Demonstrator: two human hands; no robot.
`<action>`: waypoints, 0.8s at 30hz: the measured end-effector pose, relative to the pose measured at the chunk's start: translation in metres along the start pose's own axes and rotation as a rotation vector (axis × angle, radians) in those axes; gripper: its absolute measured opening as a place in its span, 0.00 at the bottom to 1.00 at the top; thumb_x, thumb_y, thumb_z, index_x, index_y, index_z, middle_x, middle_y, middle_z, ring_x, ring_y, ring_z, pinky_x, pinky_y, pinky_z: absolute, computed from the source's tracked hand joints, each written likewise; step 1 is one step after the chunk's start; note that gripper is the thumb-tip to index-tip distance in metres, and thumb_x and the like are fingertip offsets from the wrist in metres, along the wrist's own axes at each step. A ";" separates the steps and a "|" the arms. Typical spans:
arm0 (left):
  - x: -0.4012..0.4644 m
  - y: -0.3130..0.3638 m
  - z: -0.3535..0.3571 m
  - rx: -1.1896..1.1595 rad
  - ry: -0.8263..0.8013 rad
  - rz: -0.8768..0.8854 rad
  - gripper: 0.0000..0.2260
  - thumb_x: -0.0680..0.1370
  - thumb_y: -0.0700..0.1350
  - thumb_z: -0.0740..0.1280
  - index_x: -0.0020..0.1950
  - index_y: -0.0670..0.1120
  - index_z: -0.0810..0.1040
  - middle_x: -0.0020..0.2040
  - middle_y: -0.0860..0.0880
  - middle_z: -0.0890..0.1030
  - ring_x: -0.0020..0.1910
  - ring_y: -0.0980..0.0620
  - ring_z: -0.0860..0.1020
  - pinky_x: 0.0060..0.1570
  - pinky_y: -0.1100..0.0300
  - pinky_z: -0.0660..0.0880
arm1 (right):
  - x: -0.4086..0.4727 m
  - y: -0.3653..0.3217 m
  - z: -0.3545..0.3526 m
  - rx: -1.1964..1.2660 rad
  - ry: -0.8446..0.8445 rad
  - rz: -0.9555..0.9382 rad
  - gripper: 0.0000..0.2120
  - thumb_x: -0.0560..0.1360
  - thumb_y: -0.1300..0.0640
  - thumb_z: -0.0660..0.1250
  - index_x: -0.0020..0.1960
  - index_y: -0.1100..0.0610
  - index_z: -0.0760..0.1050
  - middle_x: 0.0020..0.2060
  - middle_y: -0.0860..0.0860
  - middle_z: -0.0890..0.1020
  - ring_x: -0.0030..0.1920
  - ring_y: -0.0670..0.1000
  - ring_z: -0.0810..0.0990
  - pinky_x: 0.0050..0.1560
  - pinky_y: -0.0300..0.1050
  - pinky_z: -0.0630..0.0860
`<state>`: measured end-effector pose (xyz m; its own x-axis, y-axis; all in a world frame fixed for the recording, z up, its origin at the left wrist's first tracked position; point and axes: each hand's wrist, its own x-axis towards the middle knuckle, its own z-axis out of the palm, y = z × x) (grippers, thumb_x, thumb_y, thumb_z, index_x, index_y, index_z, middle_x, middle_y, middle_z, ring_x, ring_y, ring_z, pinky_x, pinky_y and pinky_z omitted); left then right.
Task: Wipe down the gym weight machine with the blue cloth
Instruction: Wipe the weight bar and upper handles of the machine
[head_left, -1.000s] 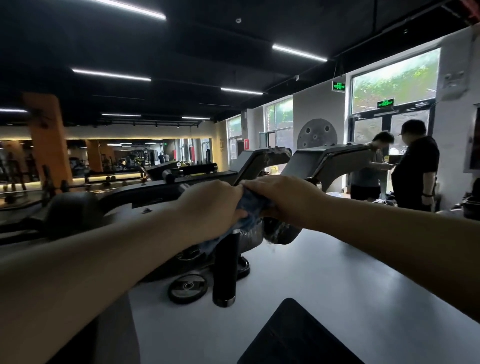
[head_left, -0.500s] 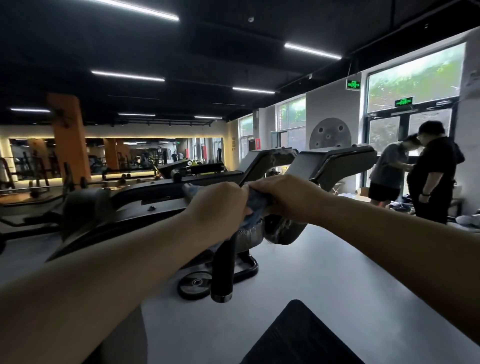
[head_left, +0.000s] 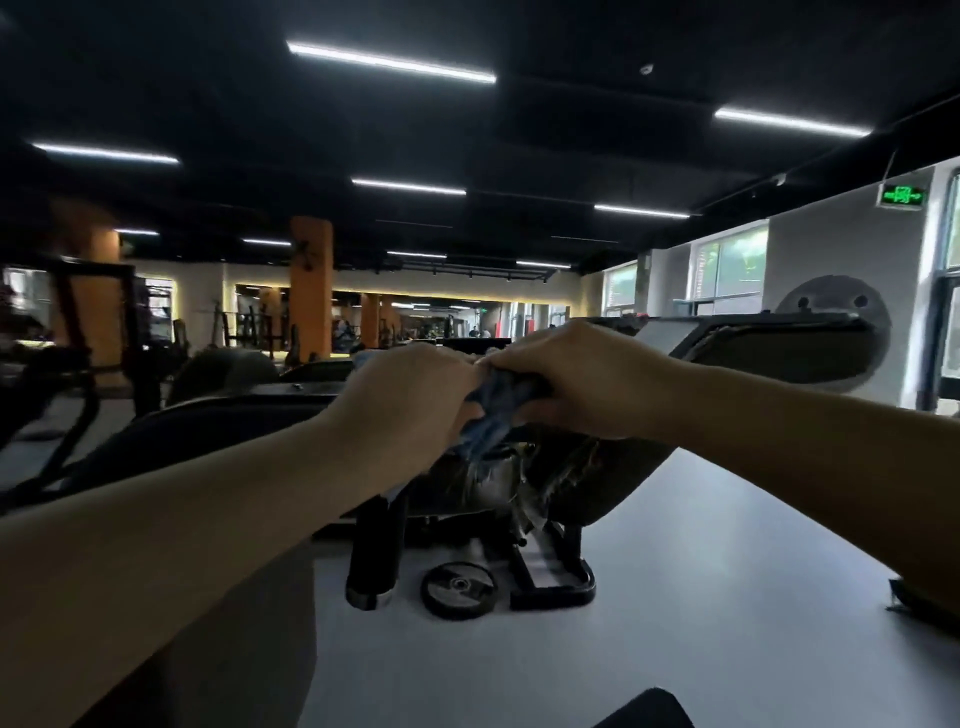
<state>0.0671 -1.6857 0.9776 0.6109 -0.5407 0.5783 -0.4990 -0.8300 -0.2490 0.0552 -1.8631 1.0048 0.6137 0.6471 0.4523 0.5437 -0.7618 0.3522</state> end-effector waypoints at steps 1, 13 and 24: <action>0.000 0.005 0.001 0.000 0.037 -0.002 0.15 0.80 0.50 0.57 0.65 0.49 0.72 0.60 0.51 0.77 0.57 0.54 0.75 0.59 0.55 0.71 | -0.004 0.004 -0.001 0.015 0.013 -0.020 0.19 0.73 0.50 0.69 0.63 0.52 0.75 0.53 0.48 0.81 0.53 0.46 0.78 0.55 0.47 0.74; 0.039 0.069 0.000 -0.048 0.060 0.066 0.14 0.81 0.49 0.55 0.64 0.48 0.73 0.54 0.52 0.78 0.52 0.56 0.76 0.49 0.66 0.66 | -0.069 0.061 -0.001 0.283 0.204 0.030 0.22 0.69 0.58 0.74 0.62 0.50 0.77 0.55 0.40 0.78 0.54 0.38 0.76 0.56 0.28 0.70; 0.053 0.070 -0.005 -0.222 0.023 0.133 0.13 0.78 0.47 0.64 0.61 0.47 0.78 0.51 0.49 0.83 0.49 0.53 0.79 0.54 0.57 0.73 | -0.089 0.045 0.036 0.545 0.554 0.529 0.24 0.67 0.65 0.75 0.61 0.54 0.77 0.35 0.39 0.77 0.33 0.27 0.74 0.35 0.21 0.67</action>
<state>0.0619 -1.7718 0.9948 0.5182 -0.6375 0.5701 -0.6983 -0.7003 -0.1484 0.0456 -1.9537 0.9508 0.5739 0.0077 0.8189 0.5512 -0.7431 -0.3793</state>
